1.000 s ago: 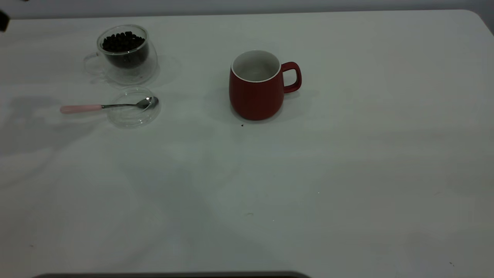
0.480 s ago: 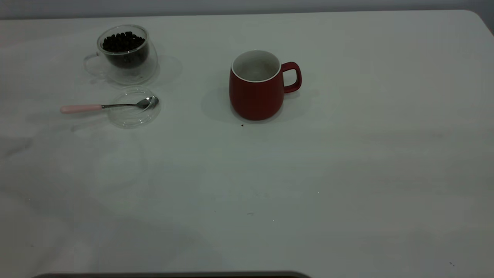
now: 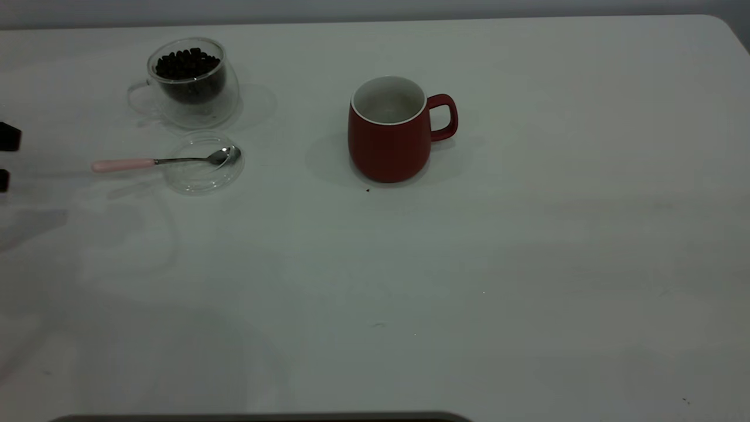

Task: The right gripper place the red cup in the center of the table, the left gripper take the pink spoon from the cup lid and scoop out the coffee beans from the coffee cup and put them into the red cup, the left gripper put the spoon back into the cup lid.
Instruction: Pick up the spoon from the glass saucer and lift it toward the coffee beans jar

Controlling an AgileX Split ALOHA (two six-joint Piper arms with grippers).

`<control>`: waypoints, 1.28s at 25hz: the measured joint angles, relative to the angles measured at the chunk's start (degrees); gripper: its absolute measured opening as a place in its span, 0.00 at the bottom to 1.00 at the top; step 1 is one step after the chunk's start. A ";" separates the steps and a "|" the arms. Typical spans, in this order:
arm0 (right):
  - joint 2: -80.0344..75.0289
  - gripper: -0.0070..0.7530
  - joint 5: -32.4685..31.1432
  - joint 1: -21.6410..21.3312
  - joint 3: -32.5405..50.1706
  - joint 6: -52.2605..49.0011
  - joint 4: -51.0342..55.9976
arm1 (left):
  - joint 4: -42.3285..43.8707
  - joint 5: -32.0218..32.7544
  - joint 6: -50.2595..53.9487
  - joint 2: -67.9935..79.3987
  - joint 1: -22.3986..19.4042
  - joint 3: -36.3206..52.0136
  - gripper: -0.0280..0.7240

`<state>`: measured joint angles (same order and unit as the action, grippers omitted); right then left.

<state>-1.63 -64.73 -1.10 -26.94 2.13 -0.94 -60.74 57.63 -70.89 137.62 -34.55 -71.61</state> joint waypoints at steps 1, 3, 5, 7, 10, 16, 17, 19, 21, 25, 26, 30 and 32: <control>0.00 0.79 0.00 0.00 0.00 0.00 0.00 | -0.15 0.18 0.00 0.80 0.54 -0.59 0.98; 0.00 0.79 0.00 0.00 0.00 0.00 0.00 | -1.29 0.45 -0.04 2.07 1.94 -1.61 0.97; 0.00 0.79 0.00 0.00 0.00 0.00 0.00 | -2.81 0.61 -0.38 3.40 3.61 -2.57 0.97; 0.00 0.79 0.00 0.00 0.00 0.00 0.00 | -4.08 0.68 -0.54 4.54 5.38 -3.37 0.96; 0.00 0.79 0.00 0.00 0.00 0.00 0.00 | -5.15 0.68 -0.65 5.87 7.18 -4.24 0.96; 0.00 0.79 0.00 0.00 0.00 0.00 0.00 | -8.68 0.39 -0.67 7.74 9.31 -4.49 0.94; 0.00 0.79 0.00 0.00 0.00 0.00 0.00 | -9.45 0.39 -0.67 8.13 9.68 -4.48 0.94; 0.00 0.79 0.00 0.00 0.00 0.00 0.00 | -10.38 0.31 -0.67 8.93 10.26 -4.55 0.94; 0.00 0.79 0.00 0.00 0.00 0.00 0.00 | -11.48 0.24 -0.72 9.71 10.61 -4.55 0.93; 0.00 0.79 0.00 0.00 0.00 0.00 0.00 | -13.60 0.38 -1.36 10.50 10.99 -4.55 0.90; 0.00 0.79 0.00 0.00 0.00 0.00 0.00 | -14.08 0.46 -1.80 10.55 10.99 -4.55 0.88; 0.00 0.79 0.00 0.00 0.00 0.00 0.00 | -15.76 0.86 -2.58 10.55 10.99 -4.55 0.77; 0.00 0.79 0.00 0.00 0.00 0.00 0.00 | -16.12 0.86 -2.58 10.55 10.99 -4.55 0.70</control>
<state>-1.63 -64.73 -1.10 -26.94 2.13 -0.94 -76.86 58.49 -73.47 148.17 -23.56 -76.16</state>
